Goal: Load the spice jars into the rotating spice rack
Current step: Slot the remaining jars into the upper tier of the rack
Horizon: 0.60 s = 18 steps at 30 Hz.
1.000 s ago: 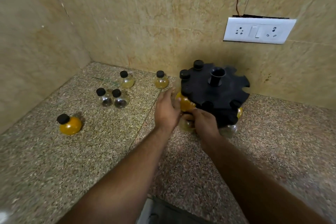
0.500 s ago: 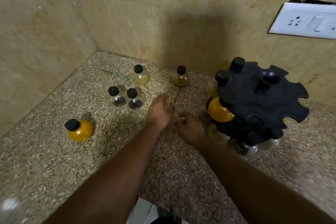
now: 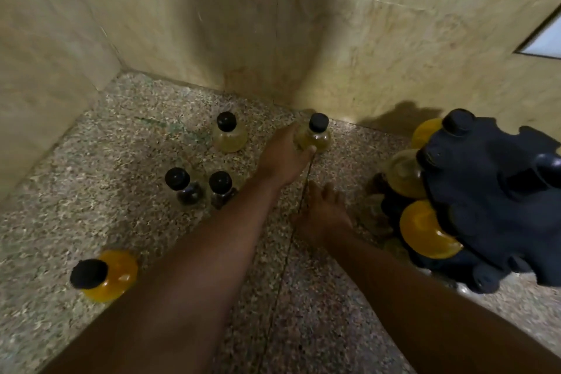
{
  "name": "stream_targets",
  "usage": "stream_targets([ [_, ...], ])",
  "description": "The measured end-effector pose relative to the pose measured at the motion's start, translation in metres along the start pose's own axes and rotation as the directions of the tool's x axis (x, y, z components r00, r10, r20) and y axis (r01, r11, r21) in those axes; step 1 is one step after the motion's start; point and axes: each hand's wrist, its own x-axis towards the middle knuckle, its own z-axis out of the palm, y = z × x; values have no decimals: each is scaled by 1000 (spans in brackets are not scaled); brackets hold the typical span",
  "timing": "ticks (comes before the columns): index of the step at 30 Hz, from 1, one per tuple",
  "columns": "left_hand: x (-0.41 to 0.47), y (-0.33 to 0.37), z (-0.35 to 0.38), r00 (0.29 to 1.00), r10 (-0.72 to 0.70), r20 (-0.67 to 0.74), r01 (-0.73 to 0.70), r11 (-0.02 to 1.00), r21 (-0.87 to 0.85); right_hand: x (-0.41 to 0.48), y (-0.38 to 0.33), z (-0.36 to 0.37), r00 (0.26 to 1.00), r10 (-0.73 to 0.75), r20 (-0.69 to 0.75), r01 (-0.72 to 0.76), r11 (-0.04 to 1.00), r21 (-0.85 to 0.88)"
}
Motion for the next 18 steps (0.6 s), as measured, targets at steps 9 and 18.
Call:
stream_targets([
  [9,52,-5,24,994,109,10,-109,994,-21,40,-5,10,997,20,-74,-24,998,-58],
  [18,59,-2,22,984,172,-52,-172,985,10,47,-3,21,992,23,-122,-28,999,-44],
])
